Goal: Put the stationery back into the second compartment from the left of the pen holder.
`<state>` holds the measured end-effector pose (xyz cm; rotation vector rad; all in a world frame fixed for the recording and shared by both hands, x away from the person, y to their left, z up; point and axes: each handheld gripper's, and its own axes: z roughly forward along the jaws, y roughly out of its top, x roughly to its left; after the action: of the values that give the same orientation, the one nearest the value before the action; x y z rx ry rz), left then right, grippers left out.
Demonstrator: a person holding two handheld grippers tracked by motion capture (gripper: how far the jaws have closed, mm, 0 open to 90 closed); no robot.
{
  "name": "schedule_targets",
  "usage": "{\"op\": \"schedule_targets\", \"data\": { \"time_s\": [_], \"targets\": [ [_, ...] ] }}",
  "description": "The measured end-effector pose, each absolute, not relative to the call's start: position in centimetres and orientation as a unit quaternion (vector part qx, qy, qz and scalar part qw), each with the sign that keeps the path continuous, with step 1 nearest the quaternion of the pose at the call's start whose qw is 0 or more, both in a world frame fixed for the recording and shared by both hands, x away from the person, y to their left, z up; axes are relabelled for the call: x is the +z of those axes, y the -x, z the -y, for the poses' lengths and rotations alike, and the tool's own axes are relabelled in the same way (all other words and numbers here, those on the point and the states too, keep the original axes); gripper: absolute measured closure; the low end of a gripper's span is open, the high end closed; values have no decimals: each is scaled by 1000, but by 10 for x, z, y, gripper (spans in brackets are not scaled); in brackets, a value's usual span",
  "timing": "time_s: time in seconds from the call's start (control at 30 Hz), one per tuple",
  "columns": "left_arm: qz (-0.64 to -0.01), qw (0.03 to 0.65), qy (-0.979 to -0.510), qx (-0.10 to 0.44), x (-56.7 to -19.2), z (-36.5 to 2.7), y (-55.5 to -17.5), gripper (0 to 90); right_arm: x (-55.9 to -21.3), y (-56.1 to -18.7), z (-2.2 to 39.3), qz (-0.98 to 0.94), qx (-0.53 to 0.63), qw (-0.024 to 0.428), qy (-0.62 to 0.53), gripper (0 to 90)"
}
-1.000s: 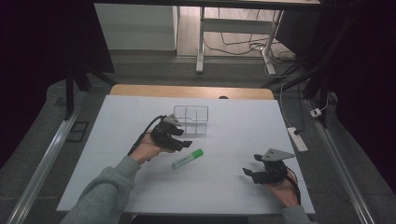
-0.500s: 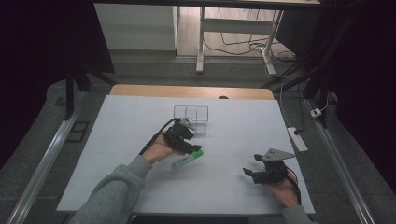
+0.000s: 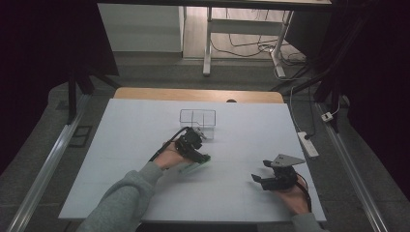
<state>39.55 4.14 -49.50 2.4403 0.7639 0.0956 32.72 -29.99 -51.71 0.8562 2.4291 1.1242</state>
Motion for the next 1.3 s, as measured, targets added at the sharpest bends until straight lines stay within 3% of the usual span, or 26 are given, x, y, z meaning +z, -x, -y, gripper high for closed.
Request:
{"op": "schedule_targets", "data": {
  "time_s": [0.5,0.67,0.9,1.3],
  "targets": [
    [-278,250,-927,33,-509,-27,-399,396,-519,-328,300,-853,391,165,-303,242],
    [-271,234,-932,49,-513,-22,-398,450,-519,-328,300,-854,391,165,-303,241],
    [-269,230,-934,55,-511,-20,-394,653,-519,-328,300,-853,391,165,-304,241],
    [-279,232,-930,49,-511,-21,-395,667,-519,-328,301,-853,390,167,-304,242]
  ]
}}
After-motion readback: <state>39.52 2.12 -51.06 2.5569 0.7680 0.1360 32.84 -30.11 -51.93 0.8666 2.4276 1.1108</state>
